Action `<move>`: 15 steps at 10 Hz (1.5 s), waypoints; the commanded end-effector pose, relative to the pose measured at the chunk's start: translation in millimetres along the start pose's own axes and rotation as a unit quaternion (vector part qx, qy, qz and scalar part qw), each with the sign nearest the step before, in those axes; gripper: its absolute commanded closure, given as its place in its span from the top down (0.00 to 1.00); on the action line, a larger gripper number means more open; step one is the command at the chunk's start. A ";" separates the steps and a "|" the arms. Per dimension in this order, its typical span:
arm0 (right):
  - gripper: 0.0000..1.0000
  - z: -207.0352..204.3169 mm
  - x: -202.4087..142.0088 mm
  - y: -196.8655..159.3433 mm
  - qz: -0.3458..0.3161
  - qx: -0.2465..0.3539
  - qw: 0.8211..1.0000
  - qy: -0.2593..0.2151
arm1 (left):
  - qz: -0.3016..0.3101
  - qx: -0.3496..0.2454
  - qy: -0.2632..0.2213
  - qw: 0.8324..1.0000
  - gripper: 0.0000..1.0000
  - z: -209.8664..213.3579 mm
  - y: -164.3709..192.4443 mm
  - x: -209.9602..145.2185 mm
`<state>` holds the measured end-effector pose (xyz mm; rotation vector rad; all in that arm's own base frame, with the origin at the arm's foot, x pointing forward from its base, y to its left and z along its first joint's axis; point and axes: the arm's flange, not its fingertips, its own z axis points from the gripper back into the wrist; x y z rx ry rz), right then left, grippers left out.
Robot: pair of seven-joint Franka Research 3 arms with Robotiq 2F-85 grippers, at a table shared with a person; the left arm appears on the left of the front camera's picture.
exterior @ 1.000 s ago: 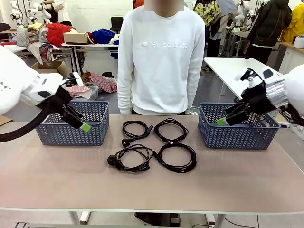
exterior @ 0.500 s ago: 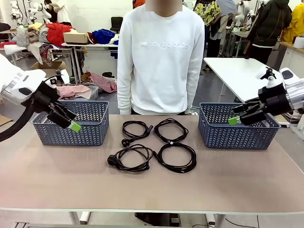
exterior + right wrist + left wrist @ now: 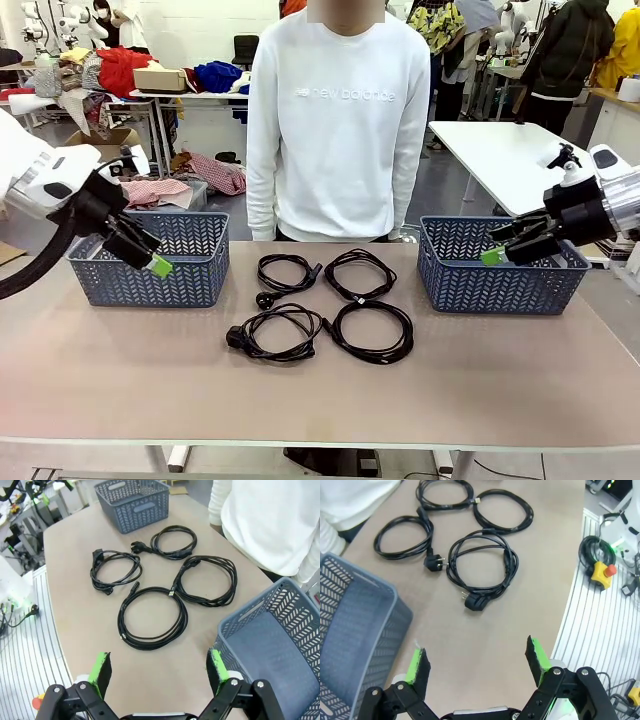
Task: Organize the cables according to human instructions.
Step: Pick up a bundle of cables and place it in the basket indicated by the human.
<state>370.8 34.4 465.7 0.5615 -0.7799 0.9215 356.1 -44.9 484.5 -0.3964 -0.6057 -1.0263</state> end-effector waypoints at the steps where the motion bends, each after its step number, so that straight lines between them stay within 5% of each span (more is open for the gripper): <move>1: 1.00 0.4 -0.3 -5.9 0.016 0.002 1.000 -0.009 | -0.009 -0.009 -0.009 1.000 1.00 -0.8 1.2 -3.9; 15: 1.00 0.4 -0.3 -5.9 0.016 0.002 1.000 -0.009 | -0.009 -0.009 -0.009 1.000 1.00 -0.8 1.2 -3.9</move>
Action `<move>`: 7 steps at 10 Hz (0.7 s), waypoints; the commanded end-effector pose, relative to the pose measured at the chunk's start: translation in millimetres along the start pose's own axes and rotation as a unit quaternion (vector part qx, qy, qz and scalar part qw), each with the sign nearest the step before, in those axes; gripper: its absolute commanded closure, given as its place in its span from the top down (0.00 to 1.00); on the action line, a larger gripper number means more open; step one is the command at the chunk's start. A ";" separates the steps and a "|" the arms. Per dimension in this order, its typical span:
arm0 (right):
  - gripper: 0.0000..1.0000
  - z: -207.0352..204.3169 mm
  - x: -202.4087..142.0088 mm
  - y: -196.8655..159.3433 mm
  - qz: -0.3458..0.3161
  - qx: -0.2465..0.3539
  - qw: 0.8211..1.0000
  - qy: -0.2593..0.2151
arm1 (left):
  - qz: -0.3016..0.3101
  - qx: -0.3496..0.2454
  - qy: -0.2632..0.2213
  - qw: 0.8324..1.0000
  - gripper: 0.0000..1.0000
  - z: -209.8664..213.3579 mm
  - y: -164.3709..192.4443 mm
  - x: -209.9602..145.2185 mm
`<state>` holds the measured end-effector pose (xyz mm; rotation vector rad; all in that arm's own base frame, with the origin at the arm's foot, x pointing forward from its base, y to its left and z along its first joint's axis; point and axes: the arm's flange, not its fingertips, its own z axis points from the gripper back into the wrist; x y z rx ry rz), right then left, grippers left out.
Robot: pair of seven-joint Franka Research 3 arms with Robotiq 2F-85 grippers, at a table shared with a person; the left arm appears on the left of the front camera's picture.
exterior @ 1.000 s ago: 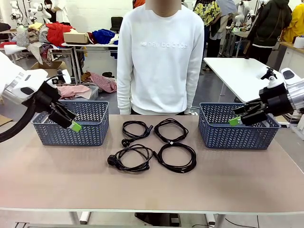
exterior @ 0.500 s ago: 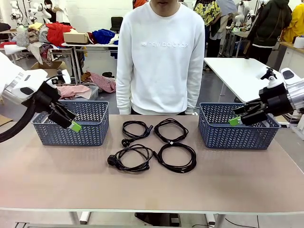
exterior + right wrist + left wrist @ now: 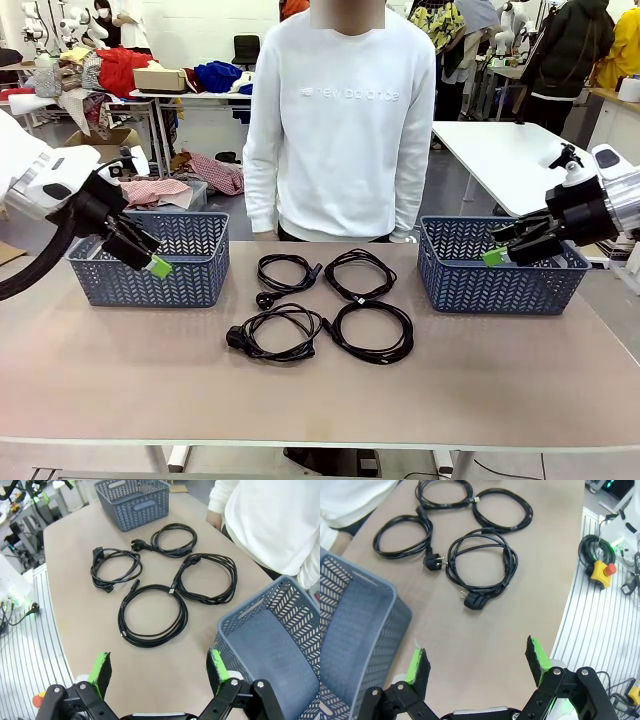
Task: Organize the cables according to human instructions.
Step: Pick up a bundle of cables and place it in the basket indicated by the human.
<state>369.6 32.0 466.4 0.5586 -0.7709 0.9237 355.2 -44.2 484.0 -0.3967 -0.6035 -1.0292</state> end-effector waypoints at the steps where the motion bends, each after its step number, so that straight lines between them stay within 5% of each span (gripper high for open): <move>1: 1.00 -2.1 0.8 -5.8 0.016 0.001 1.000 -0.013 | -0.008 -0.008 -0.010 1.000 1.00 -1.1 1.6 -2.9; 7: 1.00 -2.1 0.8 -5.8 0.016 0.001 1.000 -0.013 | -0.008 -0.008 -0.010 1.000 1.00 -1.1 1.6 -2.9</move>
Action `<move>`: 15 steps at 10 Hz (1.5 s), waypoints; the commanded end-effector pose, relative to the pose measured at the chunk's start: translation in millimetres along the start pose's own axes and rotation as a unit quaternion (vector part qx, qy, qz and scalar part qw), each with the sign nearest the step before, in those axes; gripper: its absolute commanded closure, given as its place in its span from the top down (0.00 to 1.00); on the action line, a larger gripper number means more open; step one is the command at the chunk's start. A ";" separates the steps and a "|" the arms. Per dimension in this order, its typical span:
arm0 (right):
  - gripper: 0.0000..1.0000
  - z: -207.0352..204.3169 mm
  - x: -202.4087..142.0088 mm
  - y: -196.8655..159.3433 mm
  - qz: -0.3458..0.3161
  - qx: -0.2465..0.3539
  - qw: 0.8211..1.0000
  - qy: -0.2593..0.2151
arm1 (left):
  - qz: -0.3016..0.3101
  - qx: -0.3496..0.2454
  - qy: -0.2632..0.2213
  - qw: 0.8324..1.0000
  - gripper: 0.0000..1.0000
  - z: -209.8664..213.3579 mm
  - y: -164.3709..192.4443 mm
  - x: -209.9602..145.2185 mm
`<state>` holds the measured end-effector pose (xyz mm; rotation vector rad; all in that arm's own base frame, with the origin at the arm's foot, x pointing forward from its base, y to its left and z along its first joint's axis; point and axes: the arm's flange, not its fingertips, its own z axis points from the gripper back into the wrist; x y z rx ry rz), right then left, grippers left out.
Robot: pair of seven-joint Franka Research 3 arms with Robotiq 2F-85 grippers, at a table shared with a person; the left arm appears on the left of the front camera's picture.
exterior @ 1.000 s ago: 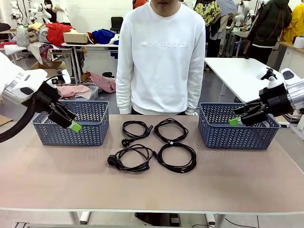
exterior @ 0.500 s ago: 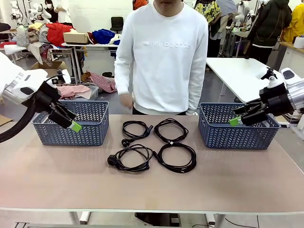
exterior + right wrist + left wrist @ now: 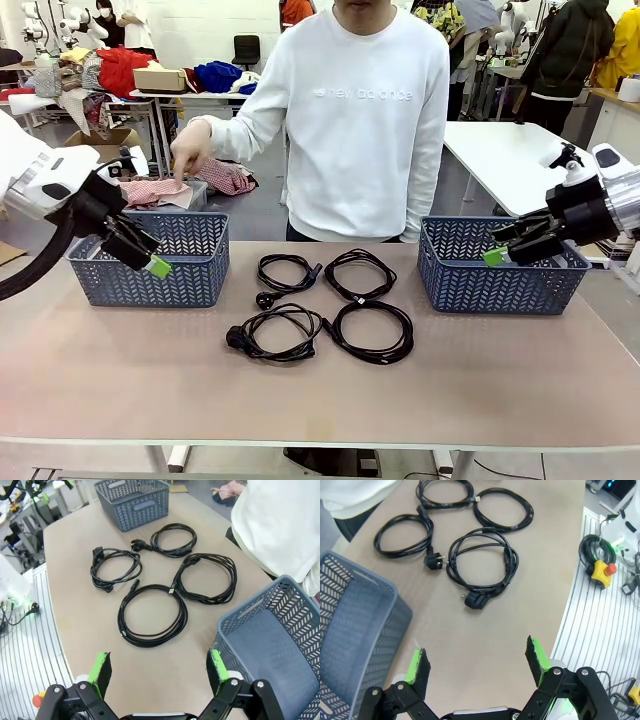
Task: Organize the cables according to human instructions.
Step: Pick up a bundle of cables and place it in the basket indicated by the human.
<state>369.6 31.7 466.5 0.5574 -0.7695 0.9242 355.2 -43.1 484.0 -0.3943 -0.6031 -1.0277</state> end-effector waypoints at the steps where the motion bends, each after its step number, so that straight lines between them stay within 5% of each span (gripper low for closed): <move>1: 1.00 -2.3 0.9 -5.6 0.016 0.001 1.000 -0.014 | -0.009 -0.009 -0.011 1.000 1.00 -1.7 1.1 -2.1; 11: 1.00 -2.3 0.9 -5.6 0.016 0.001 1.000 -0.014 | -0.001 0.000 0.000 1.000 1.00 -0.1 -0.2 0.1; 15: 1.00 -2.3 0.9 -5.6 0.016 0.001 1.000 -0.014 | -0.107 -0.034 0.063 0.992 1.00 -44.7 -17.8 32.1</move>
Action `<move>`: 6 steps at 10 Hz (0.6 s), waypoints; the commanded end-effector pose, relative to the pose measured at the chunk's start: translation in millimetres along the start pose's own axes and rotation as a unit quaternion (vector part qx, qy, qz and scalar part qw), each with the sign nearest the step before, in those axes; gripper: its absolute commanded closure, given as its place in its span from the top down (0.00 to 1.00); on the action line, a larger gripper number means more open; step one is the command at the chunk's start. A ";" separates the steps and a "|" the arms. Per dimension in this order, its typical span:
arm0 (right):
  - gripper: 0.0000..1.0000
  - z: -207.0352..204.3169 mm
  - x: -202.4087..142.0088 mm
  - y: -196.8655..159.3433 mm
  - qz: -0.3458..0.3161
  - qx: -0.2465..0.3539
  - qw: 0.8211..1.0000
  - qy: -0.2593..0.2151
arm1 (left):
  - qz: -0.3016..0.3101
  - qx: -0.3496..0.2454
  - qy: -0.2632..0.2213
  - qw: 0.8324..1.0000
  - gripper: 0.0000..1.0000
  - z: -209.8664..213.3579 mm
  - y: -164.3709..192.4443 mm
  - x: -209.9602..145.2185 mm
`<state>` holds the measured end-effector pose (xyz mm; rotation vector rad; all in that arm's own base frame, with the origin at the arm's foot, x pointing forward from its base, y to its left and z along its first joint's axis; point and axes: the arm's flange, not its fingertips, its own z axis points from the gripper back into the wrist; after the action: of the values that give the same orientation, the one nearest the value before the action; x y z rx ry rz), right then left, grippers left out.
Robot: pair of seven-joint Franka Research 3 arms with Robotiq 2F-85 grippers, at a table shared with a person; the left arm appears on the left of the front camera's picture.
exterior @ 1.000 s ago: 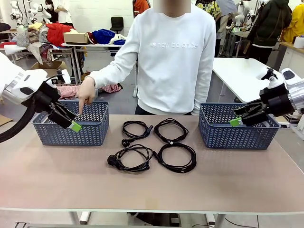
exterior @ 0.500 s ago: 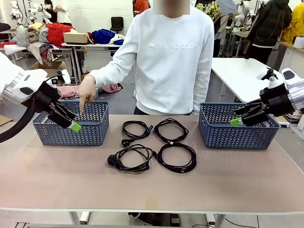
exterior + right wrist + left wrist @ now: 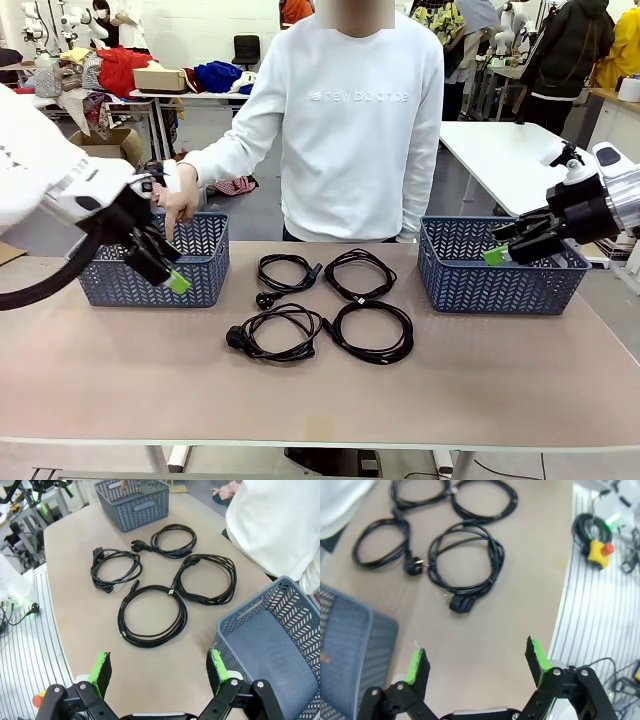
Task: Organize the cables according to human instructions.
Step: Pick up a bundle of cables and place it in the basket indicated by the human.
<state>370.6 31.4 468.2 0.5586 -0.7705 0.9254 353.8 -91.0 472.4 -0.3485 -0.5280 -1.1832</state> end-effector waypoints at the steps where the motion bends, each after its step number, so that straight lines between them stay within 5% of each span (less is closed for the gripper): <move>1: 1.00 -3.4 -0.7 -4.8 0.016 0.000 1.000 -0.013 | -0.073 -0.020 0.036 0.996 1.00 -27.4 2.5 18.9; 6: 1.00 -3.4 -0.7 -4.8 0.016 0.000 1.000 -0.013 | -0.180 -0.043 0.100 0.978 1.00 -110.6 -12.5 41.2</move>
<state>371.1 30.9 467.6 0.5535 -0.7676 0.9272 365.7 -187.4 407.1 -0.2381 -0.3535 -1.5397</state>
